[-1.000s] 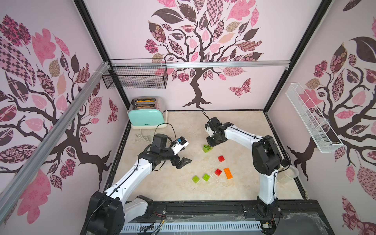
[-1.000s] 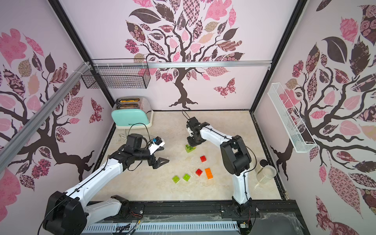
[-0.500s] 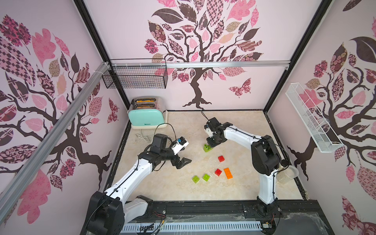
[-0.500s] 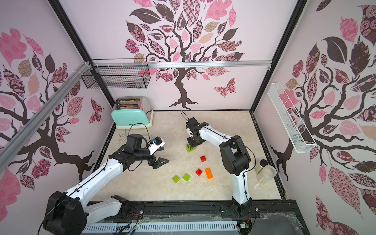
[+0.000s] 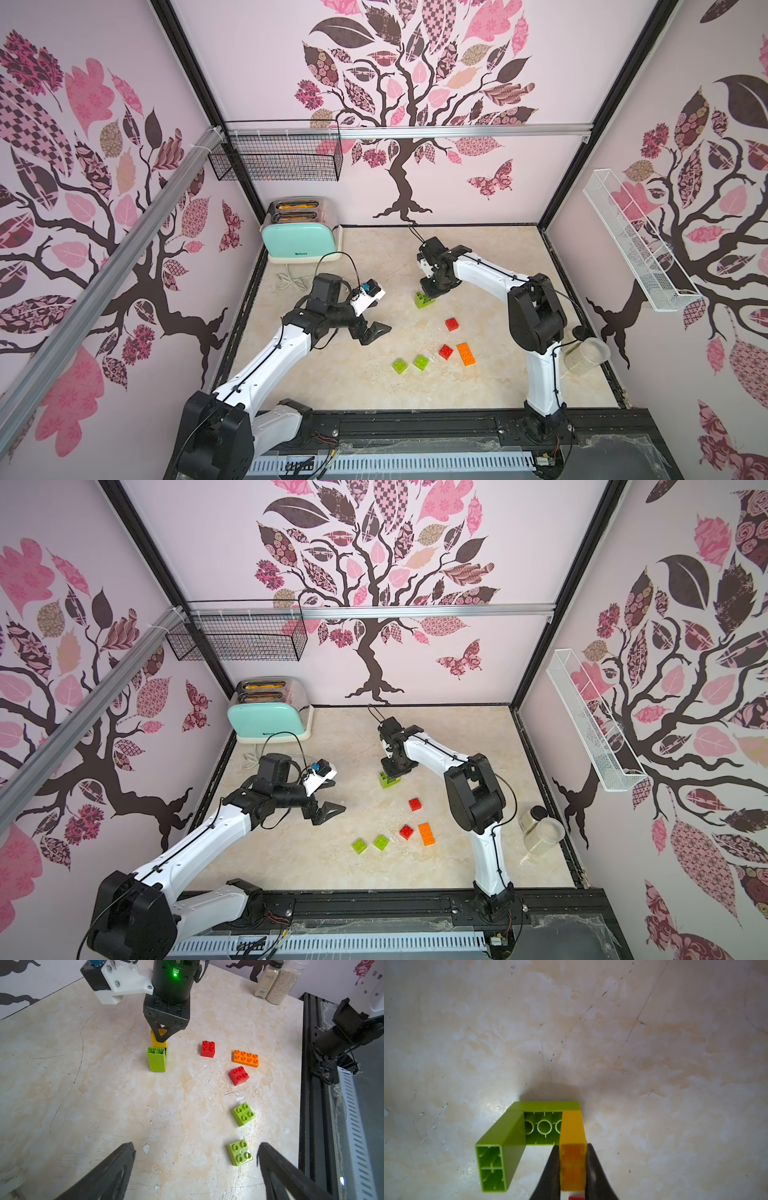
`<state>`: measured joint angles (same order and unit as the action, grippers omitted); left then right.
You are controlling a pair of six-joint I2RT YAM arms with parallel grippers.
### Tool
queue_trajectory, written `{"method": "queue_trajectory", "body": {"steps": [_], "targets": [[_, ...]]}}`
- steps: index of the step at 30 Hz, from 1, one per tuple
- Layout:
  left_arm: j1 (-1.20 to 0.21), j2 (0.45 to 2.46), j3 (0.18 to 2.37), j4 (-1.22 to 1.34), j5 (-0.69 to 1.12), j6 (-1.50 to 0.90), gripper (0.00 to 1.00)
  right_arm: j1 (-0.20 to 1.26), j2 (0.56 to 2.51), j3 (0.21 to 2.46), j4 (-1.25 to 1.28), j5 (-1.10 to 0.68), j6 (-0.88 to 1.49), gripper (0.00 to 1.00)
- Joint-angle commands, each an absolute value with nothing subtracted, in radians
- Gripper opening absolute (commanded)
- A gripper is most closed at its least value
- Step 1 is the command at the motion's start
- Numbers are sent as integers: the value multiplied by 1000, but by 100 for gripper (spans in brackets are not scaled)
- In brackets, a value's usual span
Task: Assemble a giraffe with lego
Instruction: Assemble the lego brick with the lego brick, then place the lego brick at the center of the board.
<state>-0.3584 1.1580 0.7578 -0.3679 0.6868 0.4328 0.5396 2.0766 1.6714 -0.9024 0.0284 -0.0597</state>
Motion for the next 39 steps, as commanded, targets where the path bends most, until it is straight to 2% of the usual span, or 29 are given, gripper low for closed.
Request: {"method": "queue_trajectory", "body": {"steps": [1, 9, 17, 22, 27, 31, 35, 39], "targets": [[-347, 1146, 747, -346, 698, 428, 98, 529, 2140, 1682, -1075, 45, -18, 0], [-329, 1144, 818, -365, 629, 424, 98, 524, 1990, 1793, -1161, -63, 75, 0], [-330, 1225, 1001, -403, 717, 377, 98, 461, 1776, 1786, -1104, -262, 212, 0], [-330, 1298, 1128, -346, 785, 334, 98, 353, 1613, 1656, -900, -547, 436, 0], [-330, 1384, 1261, -196, 924, 158, 96, 245, 1461, 1407, -446, -815, 864, 0], [-324, 1446, 1294, 87, 1051, -93, 96, 221, 1393, 1275, -180, -866, 1165, 0], [-322, 1504, 1282, 421, 1070, -316, 96, 221, 1375, 1214, -20, -905, 1389, 0], [-322, 1545, 1310, 476, 1080, -341, 96, 221, 1342, 1134, 154, -892, 1588, 0]]}}
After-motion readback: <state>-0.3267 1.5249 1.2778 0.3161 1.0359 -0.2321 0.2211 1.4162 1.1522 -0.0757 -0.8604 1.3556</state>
